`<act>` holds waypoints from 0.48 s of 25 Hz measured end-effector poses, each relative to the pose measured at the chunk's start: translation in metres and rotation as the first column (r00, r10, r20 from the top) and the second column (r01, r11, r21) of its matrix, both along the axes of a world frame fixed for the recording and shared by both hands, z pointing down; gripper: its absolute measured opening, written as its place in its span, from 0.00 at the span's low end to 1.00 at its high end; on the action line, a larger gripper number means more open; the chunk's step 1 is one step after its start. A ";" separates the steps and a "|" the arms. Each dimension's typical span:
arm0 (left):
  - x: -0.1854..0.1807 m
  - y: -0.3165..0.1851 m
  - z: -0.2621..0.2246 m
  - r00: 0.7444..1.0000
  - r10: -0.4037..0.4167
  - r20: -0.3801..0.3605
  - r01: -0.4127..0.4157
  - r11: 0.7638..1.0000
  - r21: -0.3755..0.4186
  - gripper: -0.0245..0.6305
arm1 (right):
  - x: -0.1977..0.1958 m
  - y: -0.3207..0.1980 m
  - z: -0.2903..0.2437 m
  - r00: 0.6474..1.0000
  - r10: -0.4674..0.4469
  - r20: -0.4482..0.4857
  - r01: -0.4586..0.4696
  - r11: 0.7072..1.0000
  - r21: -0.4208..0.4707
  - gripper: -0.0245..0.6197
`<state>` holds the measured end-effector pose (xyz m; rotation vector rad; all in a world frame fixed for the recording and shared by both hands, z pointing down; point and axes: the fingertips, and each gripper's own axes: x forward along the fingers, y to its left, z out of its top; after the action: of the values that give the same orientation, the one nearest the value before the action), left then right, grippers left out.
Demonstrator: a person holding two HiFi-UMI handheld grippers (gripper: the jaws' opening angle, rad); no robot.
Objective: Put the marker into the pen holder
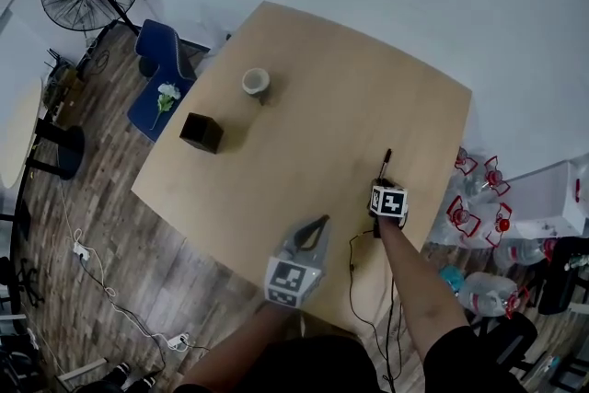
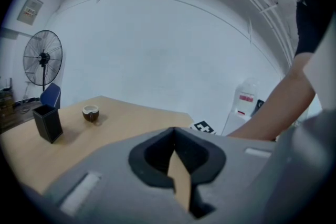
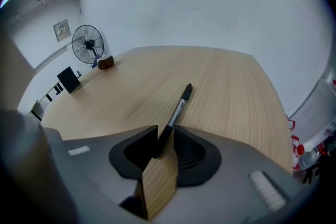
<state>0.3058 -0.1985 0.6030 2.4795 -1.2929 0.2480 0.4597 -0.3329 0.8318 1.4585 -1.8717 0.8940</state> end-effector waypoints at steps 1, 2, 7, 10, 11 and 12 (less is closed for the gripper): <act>-0.002 0.002 0.000 1.000 -0.002 0.003 0.002 1.000 0.003 0.04 | 0.001 0.002 0.002 1.000 0.002 -0.002 -0.002 1.000 0.000 0.17; -0.003 0.004 -0.001 1.000 -0.005 0.005 0.005 1.000 0.006 0.04 | 0.002 0.004 0.003 1.000 0.004 -0.003 -0.004 1.000 0.003 0.14; -0.009 0.017 -0.006 1.000 -0.024 0.018 0.024 1.000 0.008 0.04 | 0.008 0.019 -0.007 1.000 -0.005 0.006 0.005 0.997 0.072 0.11; -0.010 0.022 -0.012 0.999 -0.033 0.024 0.032 0.999 0.019 0.04 | 0.003 0.025 -0.026 1.000 -0.016 0.007 0.015 0.990 0.139 0.11; -0.010 0.025 -0.015 0.999 -0.037 0.025 0.036 0.999 0.023 0.04 | 0.000 0.028 -0.033 1.000 -0.021 0.016 0.018 0.988 0.154 0.11; -0.010 0.028 -0.019 0.999 -0.040 0.026 0.039 0.999 0.028 0.04 | -0.003 0.032 -0.041 0.999 -0.029 0.027 0.024 0.985 0.168 0.11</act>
<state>0.2962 -0.1705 0.5843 2.4783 -1.3634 0.2563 0.4563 -0.3013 0.7912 1.5220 -2.0251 0.7639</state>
